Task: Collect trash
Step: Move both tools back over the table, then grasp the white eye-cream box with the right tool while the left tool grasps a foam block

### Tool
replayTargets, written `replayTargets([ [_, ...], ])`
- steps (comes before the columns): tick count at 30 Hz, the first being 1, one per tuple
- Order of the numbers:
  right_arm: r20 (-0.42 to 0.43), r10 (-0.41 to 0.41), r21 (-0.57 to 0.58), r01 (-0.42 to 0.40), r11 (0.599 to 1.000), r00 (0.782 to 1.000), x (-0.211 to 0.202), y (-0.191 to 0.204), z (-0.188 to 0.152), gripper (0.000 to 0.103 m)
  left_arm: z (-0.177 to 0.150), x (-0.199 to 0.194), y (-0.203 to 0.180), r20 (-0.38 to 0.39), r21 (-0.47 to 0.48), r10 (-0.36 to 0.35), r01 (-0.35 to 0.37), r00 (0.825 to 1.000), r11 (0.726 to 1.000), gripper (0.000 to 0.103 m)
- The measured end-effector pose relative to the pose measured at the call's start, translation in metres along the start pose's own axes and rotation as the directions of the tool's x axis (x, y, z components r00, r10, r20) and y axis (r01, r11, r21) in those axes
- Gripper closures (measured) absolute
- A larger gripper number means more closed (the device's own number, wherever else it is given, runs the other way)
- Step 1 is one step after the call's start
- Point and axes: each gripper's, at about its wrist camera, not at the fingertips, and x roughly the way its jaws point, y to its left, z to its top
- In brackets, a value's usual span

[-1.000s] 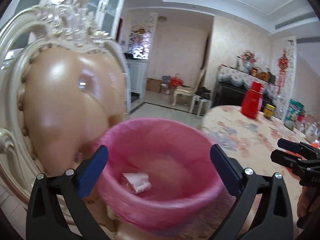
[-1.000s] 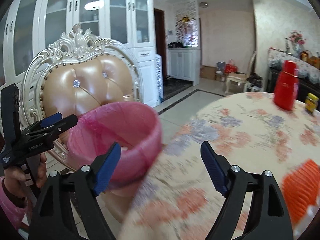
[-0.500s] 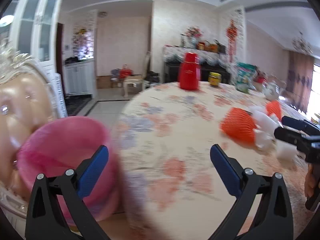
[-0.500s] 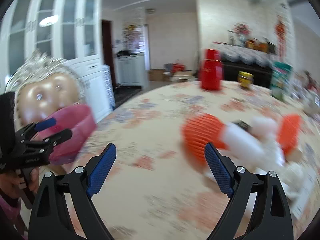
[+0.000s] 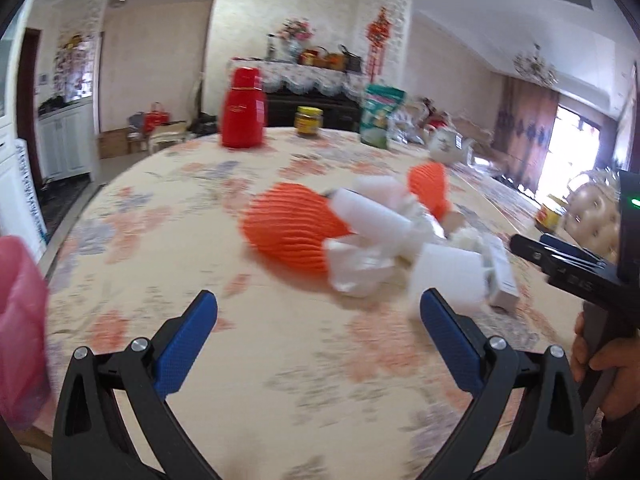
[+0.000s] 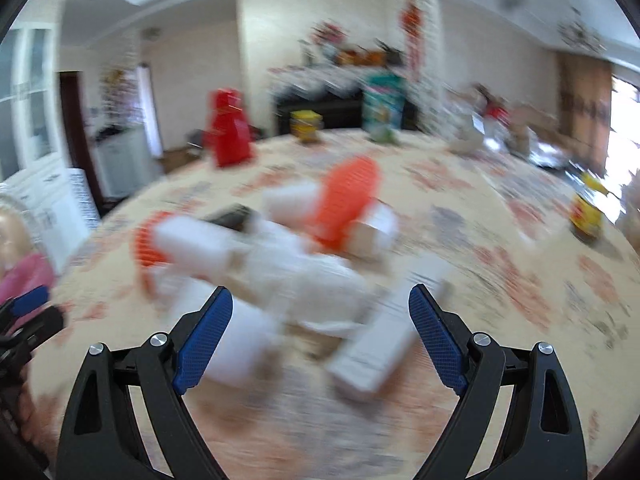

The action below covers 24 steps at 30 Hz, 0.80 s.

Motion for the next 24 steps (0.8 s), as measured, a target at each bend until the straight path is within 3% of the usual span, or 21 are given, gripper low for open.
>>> replayTargets([
  [4,-0.094,-0.043,0.068,0.049,0.996,0.995,0.023,-0.027,-0.006,0.019,0.001,0.020,-0.028,-0.033,0.030,-0.039,0.040,0.999,0.999,0.005],
  [9,-0.164,-0.058,0.052,0.067,0.996,0.985,0.047,-0.026,-0.010,0.019,0.001,0.043,-0.057,-0.087,0.068,-0.057,0.063,0.995,0.996,0.005],
  [14,-0.288,-0.090,0.014,0.098,0.995,0.953,0.065,-0.026,-0.018,0.019,-0.003,0.060,-0.072,-0.158,0.078,-0.089,0.102,0.983,0.992,0.005],
  [24,-0.257,-0.150,0.088,0.178,0.980,0.955,0.047,-0.068,-0.019,0.023,0.003,0.082,-0.092,-0.201,0.095,-0.101,0.122,0.974,0.988,0.005],
])
